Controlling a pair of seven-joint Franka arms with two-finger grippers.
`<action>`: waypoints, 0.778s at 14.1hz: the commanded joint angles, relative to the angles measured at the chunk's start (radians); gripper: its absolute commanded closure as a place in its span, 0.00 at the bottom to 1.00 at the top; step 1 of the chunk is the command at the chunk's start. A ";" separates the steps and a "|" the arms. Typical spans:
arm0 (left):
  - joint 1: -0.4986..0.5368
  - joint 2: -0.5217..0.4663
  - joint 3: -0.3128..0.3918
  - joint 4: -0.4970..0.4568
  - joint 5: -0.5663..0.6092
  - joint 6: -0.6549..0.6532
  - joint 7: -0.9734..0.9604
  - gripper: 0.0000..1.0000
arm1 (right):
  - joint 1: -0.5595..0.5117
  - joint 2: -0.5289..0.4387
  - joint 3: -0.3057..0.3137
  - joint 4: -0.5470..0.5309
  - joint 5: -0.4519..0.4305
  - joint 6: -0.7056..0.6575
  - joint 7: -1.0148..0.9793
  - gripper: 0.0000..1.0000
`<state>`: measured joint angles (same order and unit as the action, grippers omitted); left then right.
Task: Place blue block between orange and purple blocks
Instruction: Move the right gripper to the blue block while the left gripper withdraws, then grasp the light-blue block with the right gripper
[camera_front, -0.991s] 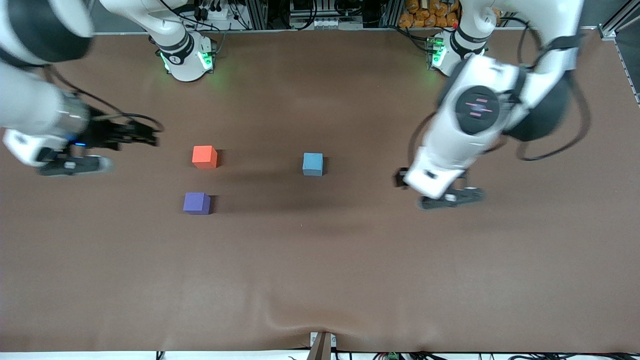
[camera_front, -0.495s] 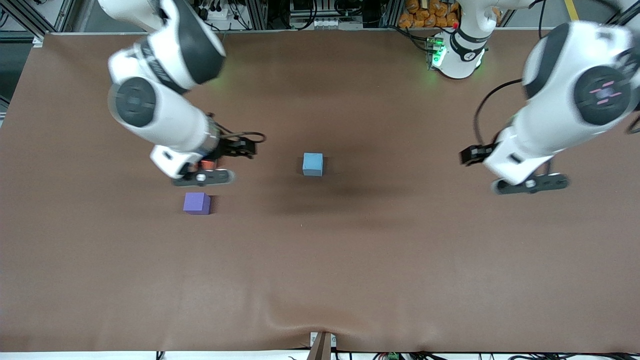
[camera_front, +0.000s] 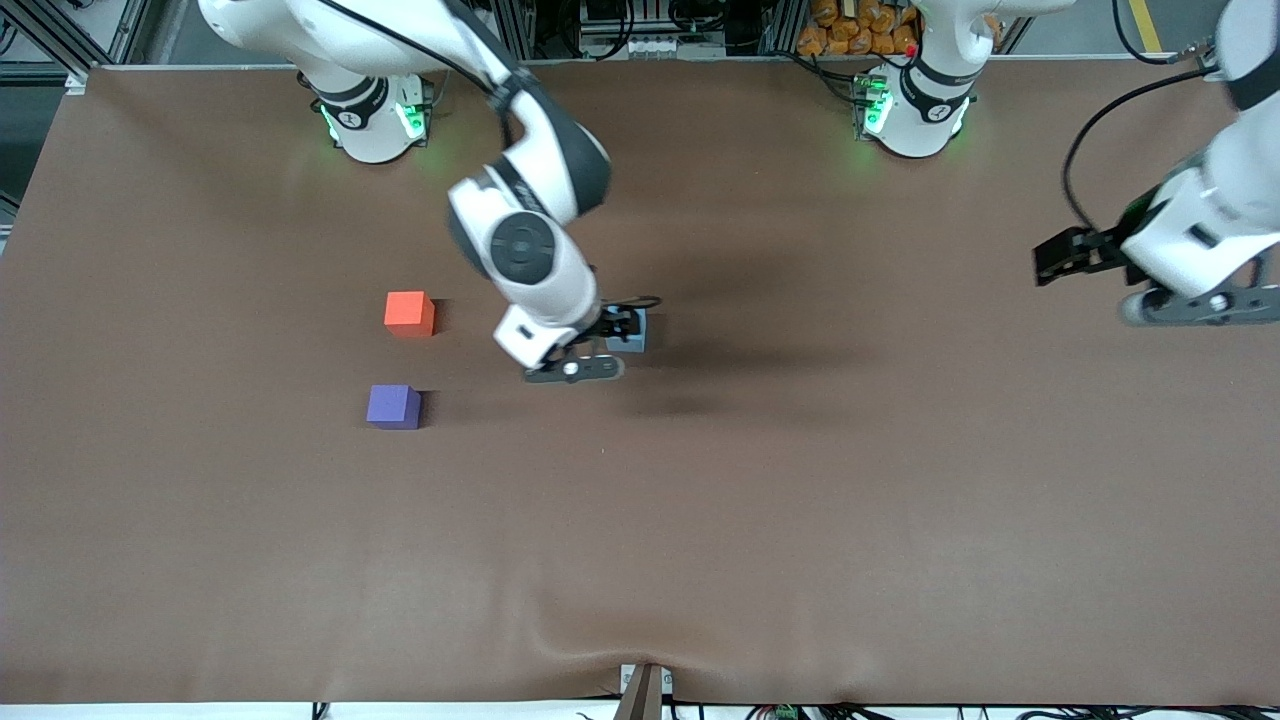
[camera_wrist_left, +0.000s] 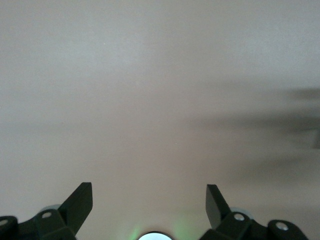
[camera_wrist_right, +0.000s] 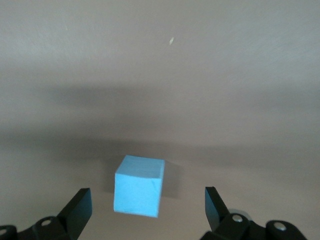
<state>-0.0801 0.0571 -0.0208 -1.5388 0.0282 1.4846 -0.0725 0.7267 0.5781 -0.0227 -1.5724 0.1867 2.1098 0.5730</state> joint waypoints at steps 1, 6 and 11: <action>-0.006 -0.086 0.015 -0.070 -0.019 0.013 0.016 0.00 | 0.022 0.003 -0.011 -0.024 -0.010 -0.001 0.056 0.00; -0.004 -0.091 0.005 -0.049 -0.020 0.010 -0.023 0.00 | 0.057 0.029 -0.011 -0.078 -0.012 0.027 0.090 0.00; 0.011 -0.125 0.010 -0.050 -0.021 -0.012 -0.024 0.00 | 0.065 0.059 -0.010 -0.072 0.002 0.075 0.113 0.00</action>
<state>-0.0756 -0.0353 -0.0083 -1.5737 0.0234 1.4829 -0.0825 0.7785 0.6334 -0.0237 -1.6457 0.1862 2.1722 0.6605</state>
